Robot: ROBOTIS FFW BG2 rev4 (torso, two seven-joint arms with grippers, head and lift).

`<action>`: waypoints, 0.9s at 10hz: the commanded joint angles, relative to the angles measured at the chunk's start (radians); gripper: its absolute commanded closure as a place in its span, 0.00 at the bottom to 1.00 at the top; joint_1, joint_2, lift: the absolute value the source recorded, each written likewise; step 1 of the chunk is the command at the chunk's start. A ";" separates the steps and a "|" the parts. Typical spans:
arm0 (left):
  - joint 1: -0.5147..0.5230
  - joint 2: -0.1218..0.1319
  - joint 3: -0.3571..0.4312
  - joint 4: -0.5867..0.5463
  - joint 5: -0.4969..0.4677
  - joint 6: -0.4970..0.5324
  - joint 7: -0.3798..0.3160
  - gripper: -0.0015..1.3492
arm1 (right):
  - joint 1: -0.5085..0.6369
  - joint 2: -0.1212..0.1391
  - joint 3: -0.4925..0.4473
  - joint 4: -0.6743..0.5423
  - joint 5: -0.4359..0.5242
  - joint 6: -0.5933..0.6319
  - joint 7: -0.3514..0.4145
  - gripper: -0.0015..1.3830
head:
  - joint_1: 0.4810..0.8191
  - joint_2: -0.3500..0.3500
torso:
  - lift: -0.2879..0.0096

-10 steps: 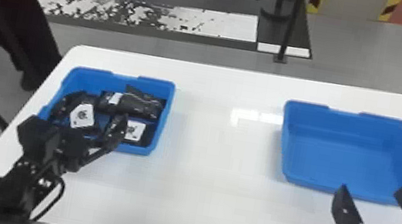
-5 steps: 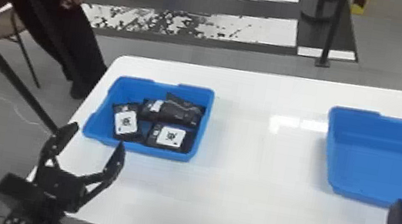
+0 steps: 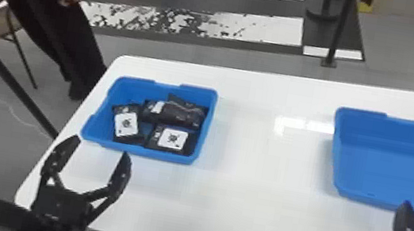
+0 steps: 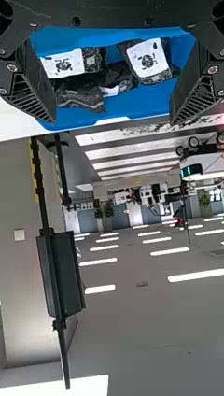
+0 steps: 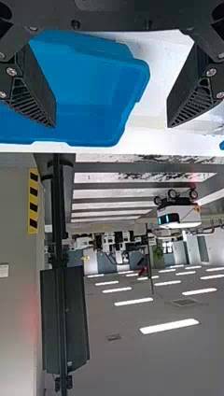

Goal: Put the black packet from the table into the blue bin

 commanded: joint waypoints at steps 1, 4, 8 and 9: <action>0.002 -0.004 -0.002 0.000 -0.003 -0.007 0.003 0.10 | 0.000 0.000 -0.001 -0.001 0.000 0.000 -0.001 0.10 | 0.63 0.81 | 0.60; 0.002 -0.004 -0.018 0.000 0.015 0.008 0.004 0.10 | -0.002 0.000 -0.001 -0.001 0.000 0.000 -0.001 0.10 | 0.63 0.80 | 0.60; -0.001 -0.004 -0.024 0.000 0.021 0.011 0.006 0.10 | -0.002 0.000 0.001 -0.001 0.006 0.005 -0.001 0.10 | 0.63 0.79 | 0.60; -0.001 -0.004 -0.026 0.000 0.023 0.016 0.006 0.10 | -0.005 0.002 0.001 -0.001 0.006 0.005 0.001 0.10 | 0.63 0.79 | 0.60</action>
